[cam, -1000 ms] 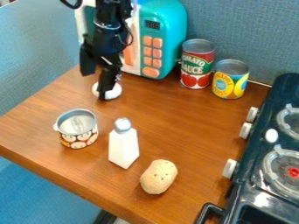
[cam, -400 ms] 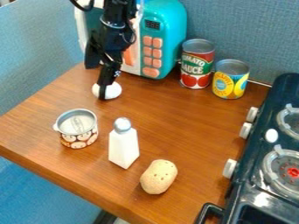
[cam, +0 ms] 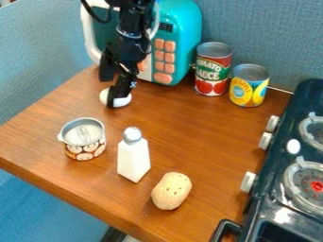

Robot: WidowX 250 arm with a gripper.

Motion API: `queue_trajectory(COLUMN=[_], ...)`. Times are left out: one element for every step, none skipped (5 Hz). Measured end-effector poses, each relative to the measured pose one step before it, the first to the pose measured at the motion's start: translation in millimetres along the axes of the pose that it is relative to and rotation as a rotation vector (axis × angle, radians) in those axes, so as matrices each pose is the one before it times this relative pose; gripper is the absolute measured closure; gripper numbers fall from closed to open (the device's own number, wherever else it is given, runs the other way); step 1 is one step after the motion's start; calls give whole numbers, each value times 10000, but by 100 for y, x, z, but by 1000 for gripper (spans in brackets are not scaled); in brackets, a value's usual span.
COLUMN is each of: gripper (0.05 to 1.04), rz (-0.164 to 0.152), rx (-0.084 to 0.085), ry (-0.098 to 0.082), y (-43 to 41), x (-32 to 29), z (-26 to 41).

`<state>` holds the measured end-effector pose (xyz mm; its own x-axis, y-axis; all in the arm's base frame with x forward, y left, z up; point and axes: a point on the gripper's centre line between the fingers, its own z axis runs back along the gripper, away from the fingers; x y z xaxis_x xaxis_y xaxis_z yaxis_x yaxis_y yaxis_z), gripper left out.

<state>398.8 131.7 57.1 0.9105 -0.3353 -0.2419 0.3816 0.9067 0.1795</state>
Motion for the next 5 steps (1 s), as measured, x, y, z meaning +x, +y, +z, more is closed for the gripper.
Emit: queue_trajectory(gripper=[82,82,82,119,327], rz=[-2,-183,-220,285,349], rx=[-163,-191,-103,-253,-266], ry=[313,345,241,262,169], y=[22,-318,-684,-280,-436], x=[414,475,331,-70,-256], z=[-860,-908,-94,11,-29])
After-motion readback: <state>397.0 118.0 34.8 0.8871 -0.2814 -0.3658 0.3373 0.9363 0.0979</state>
